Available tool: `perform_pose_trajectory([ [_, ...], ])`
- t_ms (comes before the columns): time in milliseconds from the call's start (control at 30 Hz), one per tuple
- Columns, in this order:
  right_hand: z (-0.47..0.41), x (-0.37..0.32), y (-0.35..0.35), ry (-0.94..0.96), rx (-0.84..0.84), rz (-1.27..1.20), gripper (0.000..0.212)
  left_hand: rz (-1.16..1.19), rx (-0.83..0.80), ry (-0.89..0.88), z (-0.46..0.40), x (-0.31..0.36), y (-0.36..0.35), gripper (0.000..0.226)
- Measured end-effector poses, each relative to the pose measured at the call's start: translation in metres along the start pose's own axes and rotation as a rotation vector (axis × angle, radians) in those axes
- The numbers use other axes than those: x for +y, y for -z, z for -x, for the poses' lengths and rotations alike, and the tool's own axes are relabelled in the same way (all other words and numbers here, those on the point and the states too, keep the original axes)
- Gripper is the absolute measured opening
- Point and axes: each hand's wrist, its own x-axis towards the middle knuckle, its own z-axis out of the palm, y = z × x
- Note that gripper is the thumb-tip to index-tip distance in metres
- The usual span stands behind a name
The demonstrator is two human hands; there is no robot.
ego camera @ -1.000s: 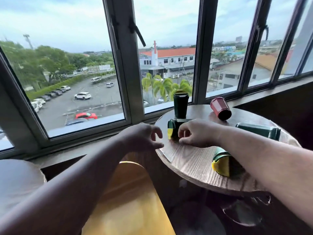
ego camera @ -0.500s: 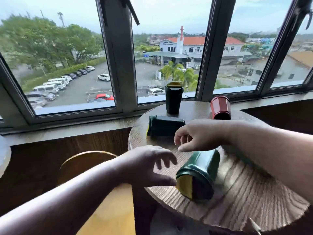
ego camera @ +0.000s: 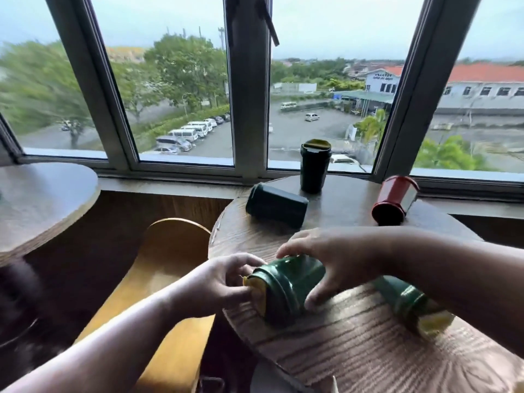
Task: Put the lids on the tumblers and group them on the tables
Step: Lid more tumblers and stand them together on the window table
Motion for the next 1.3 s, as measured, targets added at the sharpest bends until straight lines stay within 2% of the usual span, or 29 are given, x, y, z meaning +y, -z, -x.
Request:
perform_pose_trajectory([
  [133, -0.001, 0.005, -0.015, 0.080, 0.115, 0.049, 0.073, 0.135, 0.085, 0.042, 0.003, 0.004, -0.010, 0.054],
  [267, 0.006, 0.017, -0.012, 0.107, 0.187, -0.053, 0.062, 0.083, 0.180, 0.047, -0.004, 0.016, -0.018, 0.061],
  [333, 0.008, 0.027, -0.012, 0.099, 0.235, -0.155, 0.061, 0.057, 0.223, 0.043, -0.011, 0.026, -0.017, 0.054],
  [433, 0.011, 0.042, -0.014, 0.068, 0.305, -0.329, 0.071, 0.033, 0.270, 0.018, -0.029, 0.046, -0.018, 0.046],
  [533, 0.014, 0.056, -0.016, 0.051, 0.376, -0.467, 0.066, -0.027, 0.350, 0.043, -0.055, 0.066, -0.023, 0.042],
  [600, 0.017, 0.065, -0.017, 0.030, 0.388, -0.528, 0.060, -0.155, 0.353, 0.057, -0.074, 0.076, -0.025, 0.041],
  [667, 0.020, 0.074, -0.018, 0.010, 0.394, -0.563, 0.058, -0.264, 0.352, 0.094, -0.092, 0.081, -0.026, 0.056],
  [733, 0.023, 0.082, -0.018, 0.001, 0.401, -0.595, 0.053, -0.333, 0.353, 0.126, -0.107, 0.082, -0.025, 0.061],
  [1000, 0.023, 0.101, -0.020, -0.073, 0.427, -0.623, 0.055, -0.352, 0.312, 0.155, -0.136, 0.084, -0.023, 0.059],
  [1100, 0.023, 0.103, -0.022, -0.104, 0.422, -0.661, 0.058, -0.416, 0.295, 0.147, -0.140, 0.087, -0.021, 0.048],
  [1167, 0.023, 0.105, -0.021, -0.111, 0.410, -0.700, 0.051, -0.467, 0.274, 0.134, -0.143, 0.088, -0.018, 0.041],
  [1300, 0.023, 0.107, -0.020, -0.120, 0.393, -0.738, 0.047, -0.547, 0.234, 0.119, -0.146, 0.093, -0.013, 0.053],
])
